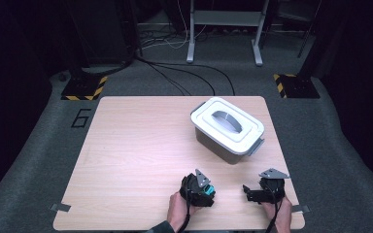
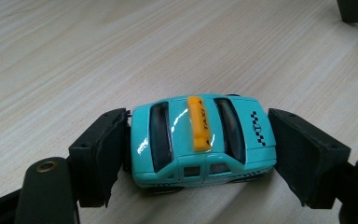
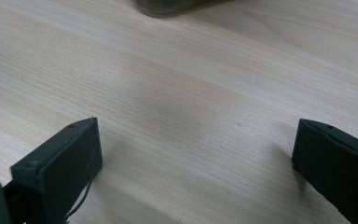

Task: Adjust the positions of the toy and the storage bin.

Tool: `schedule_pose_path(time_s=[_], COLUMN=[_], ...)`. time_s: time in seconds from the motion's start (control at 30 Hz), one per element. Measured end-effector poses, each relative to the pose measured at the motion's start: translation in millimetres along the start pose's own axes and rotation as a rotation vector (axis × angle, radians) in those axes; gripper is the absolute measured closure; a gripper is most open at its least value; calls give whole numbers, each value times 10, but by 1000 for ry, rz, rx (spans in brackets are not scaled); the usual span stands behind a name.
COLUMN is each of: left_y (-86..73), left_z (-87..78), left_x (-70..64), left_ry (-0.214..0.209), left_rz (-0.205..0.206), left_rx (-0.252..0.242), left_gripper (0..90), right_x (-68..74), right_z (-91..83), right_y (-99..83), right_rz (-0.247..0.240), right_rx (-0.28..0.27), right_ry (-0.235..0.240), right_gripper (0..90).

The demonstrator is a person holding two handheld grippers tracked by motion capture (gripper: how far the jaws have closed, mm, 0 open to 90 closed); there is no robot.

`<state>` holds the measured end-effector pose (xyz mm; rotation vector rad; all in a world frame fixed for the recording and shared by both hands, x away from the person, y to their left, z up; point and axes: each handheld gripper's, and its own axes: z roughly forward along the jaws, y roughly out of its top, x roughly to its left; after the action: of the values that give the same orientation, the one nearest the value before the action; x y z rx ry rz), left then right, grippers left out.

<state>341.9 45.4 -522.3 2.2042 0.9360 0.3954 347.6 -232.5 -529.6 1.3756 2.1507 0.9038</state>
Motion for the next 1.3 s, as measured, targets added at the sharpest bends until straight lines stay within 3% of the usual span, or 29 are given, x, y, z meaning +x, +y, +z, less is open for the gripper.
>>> schedule_pose_path(time_s=[0.4,0.77,1.3], left_y=[-31,-12,-71], left_z=[-35,-161,-420], left_x=[78,183,492], left_ry=[-22,-26,38], left_rz=[28,4,-38], left_rx=[-16,-49,-74], left_gripper=[244,245,245], right_x=[0,-1,-2], right_z=[1,1,1], right_y=[0,0,0], right_rz=[0,0,1], right_rx=[-1,0,1], right_ry=[2,0,0], right_gripper=[9,9,9])
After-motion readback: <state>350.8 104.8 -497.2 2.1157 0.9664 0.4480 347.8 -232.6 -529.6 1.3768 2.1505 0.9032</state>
